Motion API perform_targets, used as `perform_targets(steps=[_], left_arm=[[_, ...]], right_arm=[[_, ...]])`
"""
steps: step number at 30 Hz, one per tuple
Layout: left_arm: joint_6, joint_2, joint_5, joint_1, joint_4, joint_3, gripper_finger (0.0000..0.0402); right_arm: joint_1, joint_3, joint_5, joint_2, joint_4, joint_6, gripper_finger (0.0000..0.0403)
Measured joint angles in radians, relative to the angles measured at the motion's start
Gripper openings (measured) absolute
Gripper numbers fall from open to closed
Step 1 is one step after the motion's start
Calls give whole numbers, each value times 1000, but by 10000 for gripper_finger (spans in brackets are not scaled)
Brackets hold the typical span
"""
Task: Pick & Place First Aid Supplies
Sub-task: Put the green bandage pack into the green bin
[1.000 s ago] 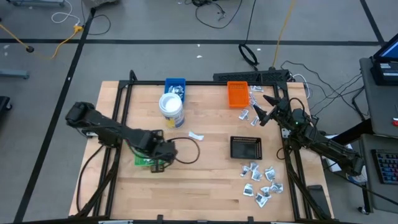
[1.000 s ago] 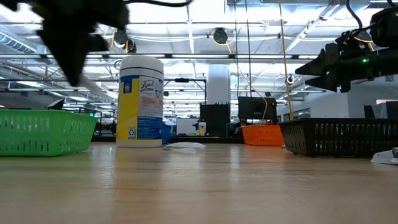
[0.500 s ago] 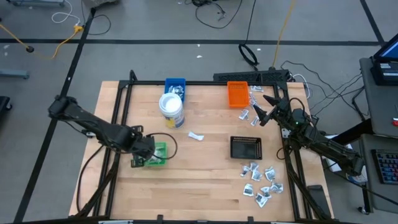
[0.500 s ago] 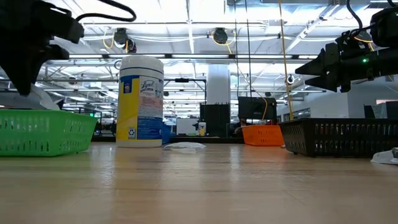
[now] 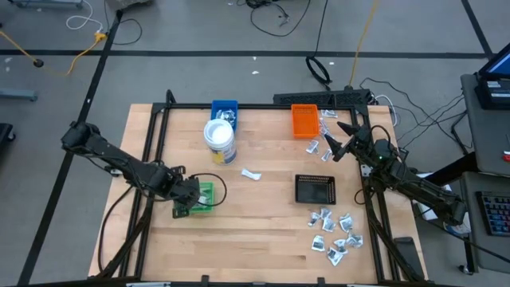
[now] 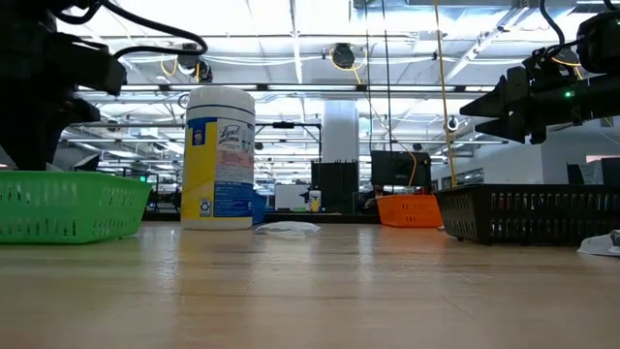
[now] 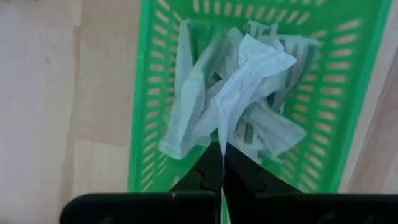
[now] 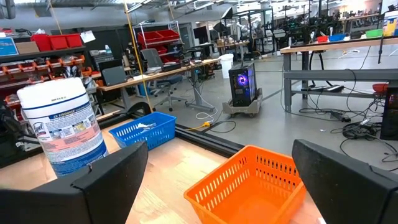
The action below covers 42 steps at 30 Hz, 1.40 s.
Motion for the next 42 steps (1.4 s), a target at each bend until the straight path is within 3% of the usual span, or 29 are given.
perform_targets(steps=[7, 14, 20, 26, 33, 42], left_arm=[[-45, 0, -3, 0, 6, -4, 60], [-73, 0, 8, 5, -62, 53, 180], [-49, 41, -84, 29, -112, 182, 251], [22, 168, -125, 58, -111, 313, 281], [225, 345, -118, 106, -111, 497, 299], [465, 589, 3, 171, -111, 770, 302]], right_arm=[[0, 0, 0, 0, 0, 0, 393], [0, 0, 0, 0, 0, 0, 393], [0, 0, 0, 0, 0, 0, 393], [0, 0, 0, 0, 0, 0, 393], [0, 0, 0, 0, 1, 0, 393], [0, 0, 0, 0, 1, 0, 393]])
